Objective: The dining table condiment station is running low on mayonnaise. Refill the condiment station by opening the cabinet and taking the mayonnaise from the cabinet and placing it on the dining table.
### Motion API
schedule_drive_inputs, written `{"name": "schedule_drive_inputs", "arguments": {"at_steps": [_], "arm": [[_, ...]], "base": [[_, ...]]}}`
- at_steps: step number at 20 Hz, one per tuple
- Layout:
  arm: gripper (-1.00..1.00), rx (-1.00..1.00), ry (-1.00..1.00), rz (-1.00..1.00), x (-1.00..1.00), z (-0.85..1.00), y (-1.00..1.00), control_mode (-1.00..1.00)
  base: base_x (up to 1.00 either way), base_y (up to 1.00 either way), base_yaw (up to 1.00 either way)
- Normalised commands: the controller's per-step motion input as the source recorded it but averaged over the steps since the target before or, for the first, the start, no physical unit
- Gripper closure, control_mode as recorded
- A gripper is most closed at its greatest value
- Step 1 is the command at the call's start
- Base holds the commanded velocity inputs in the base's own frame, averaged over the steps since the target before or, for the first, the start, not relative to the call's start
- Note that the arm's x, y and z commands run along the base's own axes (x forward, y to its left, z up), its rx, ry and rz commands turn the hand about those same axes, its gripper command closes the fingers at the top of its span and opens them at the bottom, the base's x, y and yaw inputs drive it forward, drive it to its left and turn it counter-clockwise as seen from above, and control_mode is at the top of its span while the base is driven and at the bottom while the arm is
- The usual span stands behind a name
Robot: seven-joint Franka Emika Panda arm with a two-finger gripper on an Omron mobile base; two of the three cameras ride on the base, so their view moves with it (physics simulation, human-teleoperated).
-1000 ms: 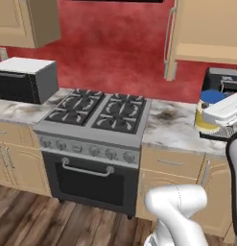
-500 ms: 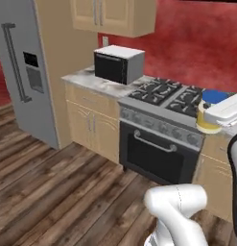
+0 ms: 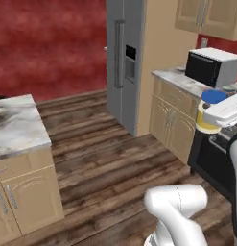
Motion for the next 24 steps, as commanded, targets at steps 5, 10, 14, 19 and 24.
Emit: {"name": "schedule_drive_inputs", "arguments": {"at_steps": [5, 10, 14, 19, 24], "arm": [[1.00, 0.00, 0.00, 0.00, 0.00, 0.00, 0.00, 1.00], [1.00, 0.00, 0.00, 0.00, 0.00, 0.00, 0.00, 1.00], [1.00, 0.00, 0.00, 0.00, 0.00, 0.00, 0.00, 1.00], [1.00, 0.00, 0.00, 0.00, 0.00, 0.00, 0.00, 1.00], [1.00, 0.00, 0.00, 0.00, 0.00, 0.00, 0.00, 1.00]], "base": [[0.00, 0.45, 0.72], [0.52, 0.13, 0.63], [1.00, -0.51, 0.45], [1.00, -0.71, 0.39], [0.92, -0.88, 0.37]]}}
